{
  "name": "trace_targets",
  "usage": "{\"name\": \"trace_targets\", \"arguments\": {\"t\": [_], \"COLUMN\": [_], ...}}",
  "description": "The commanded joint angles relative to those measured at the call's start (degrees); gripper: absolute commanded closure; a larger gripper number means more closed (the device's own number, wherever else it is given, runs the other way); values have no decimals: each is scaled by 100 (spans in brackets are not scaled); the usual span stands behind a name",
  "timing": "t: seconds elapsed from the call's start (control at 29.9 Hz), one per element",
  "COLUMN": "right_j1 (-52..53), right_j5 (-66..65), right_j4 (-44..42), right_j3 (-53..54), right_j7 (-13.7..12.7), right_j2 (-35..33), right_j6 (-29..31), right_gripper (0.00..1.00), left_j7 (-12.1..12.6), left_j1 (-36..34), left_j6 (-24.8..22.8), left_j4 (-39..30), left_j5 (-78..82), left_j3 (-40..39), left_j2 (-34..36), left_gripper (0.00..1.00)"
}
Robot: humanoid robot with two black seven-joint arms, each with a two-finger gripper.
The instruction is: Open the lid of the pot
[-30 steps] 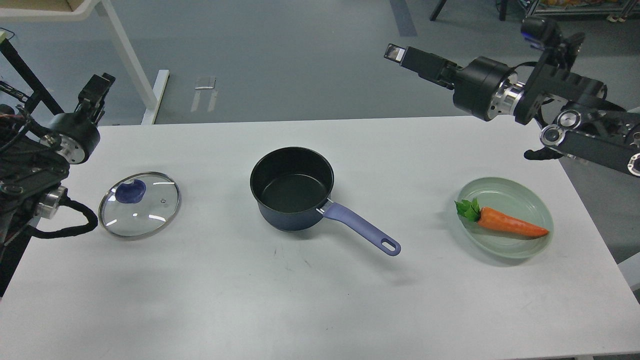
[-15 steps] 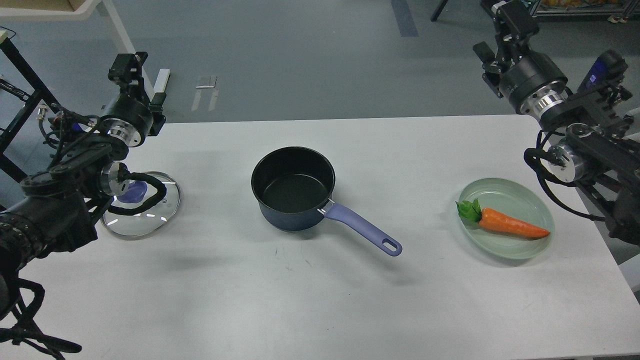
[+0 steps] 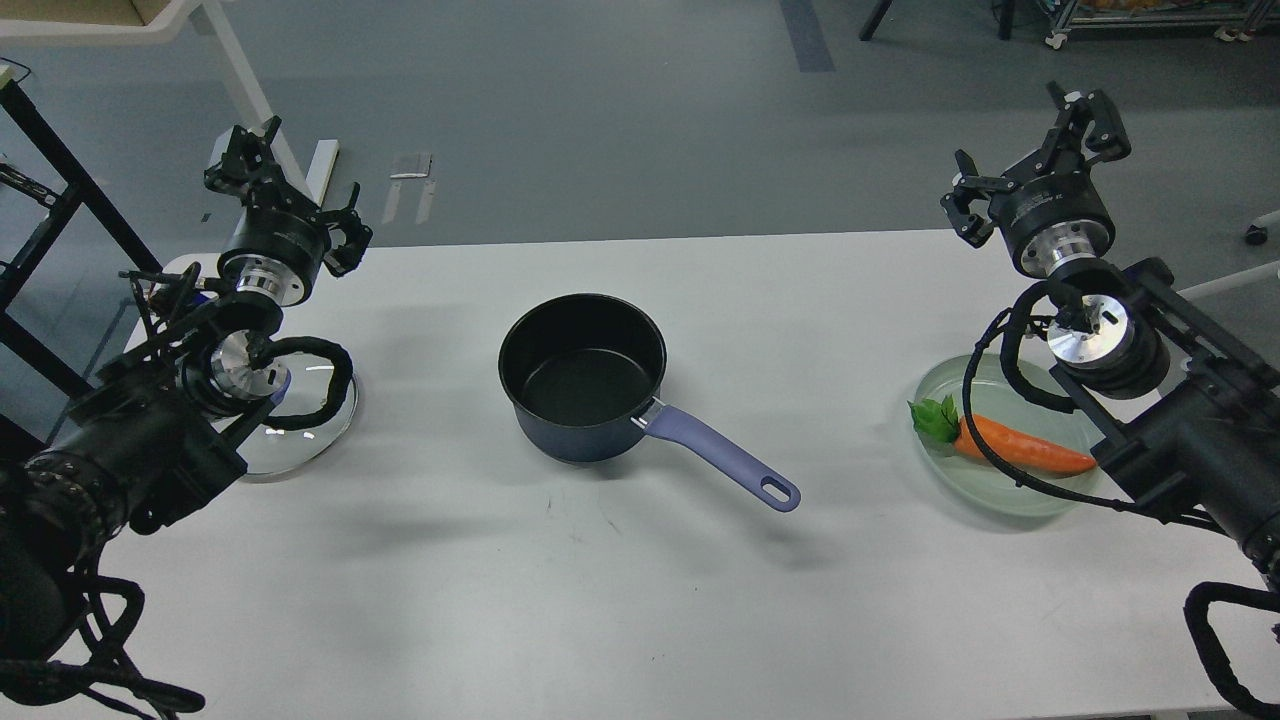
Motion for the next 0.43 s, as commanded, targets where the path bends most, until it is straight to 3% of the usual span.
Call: {"name": "trace_targets", "arguments": {"t": [0.0, 0.4], "right_j1": [-19, -142], "right_j5": [187, 178], "right_j4": [-378, -326], "right_j3": [194, 124], "right_j7": [-10, 43], "right_j2": [131, 140], "right_j6": [314, 428], "right_gripper": [1, 0], "left_j7": [0, 0], "left_j1": [83, 101], "left_j6": [-273, -195], "left_j4": [-60, -209], "left_j5": [-140, -192], "left_j3": [-182, -297], "left_j2": [-41, 21], "left_gripper": [1, 1]}}
